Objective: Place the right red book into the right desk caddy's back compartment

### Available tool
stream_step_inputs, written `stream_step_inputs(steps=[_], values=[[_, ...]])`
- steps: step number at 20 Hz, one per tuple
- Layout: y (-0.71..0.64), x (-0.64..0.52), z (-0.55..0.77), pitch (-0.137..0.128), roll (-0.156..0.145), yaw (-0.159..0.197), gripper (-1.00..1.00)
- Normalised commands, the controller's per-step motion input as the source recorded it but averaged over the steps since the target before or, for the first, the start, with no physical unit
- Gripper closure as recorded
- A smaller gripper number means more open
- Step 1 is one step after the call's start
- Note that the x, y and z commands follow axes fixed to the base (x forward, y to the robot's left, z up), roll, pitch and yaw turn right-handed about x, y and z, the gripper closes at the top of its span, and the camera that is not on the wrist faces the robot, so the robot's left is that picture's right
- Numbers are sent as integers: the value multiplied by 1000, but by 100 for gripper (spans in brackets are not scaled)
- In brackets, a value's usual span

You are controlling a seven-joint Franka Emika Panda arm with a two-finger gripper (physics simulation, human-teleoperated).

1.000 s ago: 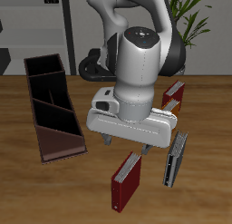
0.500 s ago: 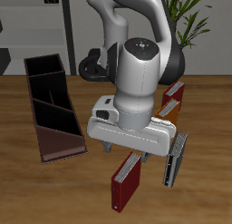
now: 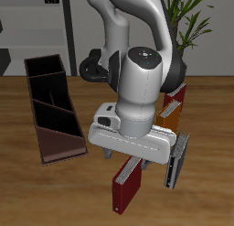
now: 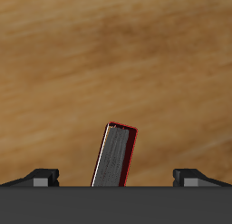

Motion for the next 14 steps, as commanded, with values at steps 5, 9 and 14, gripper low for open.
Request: stream_step_inputs(steps=[5, 9, 14], values=[[35, -41, -271, 2, 6, -12, -100], [-51, 65, -165, 21, -11, -12, -100], [-38, 18, -149, 13, 4, -6, -100]])
